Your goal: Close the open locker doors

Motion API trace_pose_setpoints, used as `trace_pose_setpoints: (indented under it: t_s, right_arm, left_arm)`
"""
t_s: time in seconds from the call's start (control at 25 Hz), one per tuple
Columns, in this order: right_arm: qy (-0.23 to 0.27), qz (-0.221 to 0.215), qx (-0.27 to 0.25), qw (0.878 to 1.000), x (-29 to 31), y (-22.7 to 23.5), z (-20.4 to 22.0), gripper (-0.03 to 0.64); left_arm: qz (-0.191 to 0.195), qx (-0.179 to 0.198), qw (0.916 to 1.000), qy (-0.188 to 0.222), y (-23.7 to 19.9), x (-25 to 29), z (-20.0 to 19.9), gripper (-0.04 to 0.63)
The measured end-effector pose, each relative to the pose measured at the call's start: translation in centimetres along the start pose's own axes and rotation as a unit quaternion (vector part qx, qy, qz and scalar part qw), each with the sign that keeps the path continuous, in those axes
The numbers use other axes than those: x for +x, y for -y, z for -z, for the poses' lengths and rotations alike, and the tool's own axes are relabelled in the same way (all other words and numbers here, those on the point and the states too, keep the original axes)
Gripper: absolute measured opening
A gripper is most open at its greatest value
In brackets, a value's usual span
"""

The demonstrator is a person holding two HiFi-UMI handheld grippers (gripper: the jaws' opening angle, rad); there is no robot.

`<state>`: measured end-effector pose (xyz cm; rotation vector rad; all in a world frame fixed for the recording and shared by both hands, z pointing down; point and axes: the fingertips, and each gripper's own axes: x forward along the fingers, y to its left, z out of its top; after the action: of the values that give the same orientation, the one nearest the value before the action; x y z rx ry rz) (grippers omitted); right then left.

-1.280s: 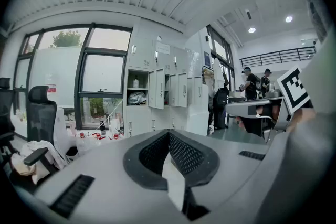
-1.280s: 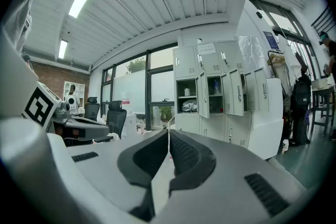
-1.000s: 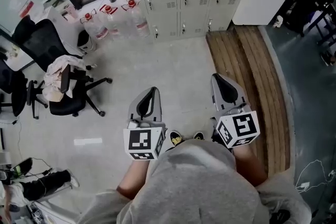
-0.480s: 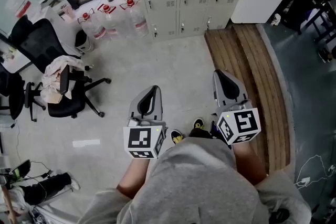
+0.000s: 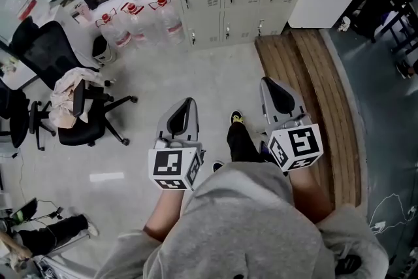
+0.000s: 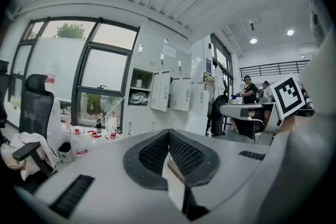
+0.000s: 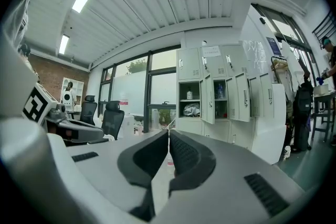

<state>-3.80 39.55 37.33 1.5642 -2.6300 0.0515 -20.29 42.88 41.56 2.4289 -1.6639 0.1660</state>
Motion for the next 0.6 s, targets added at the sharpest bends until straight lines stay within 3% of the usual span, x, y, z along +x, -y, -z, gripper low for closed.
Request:
trace_pose_setpoints:
  t_s: [0.6]
  right_arm:
    - [-0.011, -0.001, -0.002, 1.0, 10.5, 6.5, 0.9, 0.031]
  left_arm:
    - [0.006, 0.014, 0.9998, -0.012, -3.4, 11.3, -1.8, 0.011]
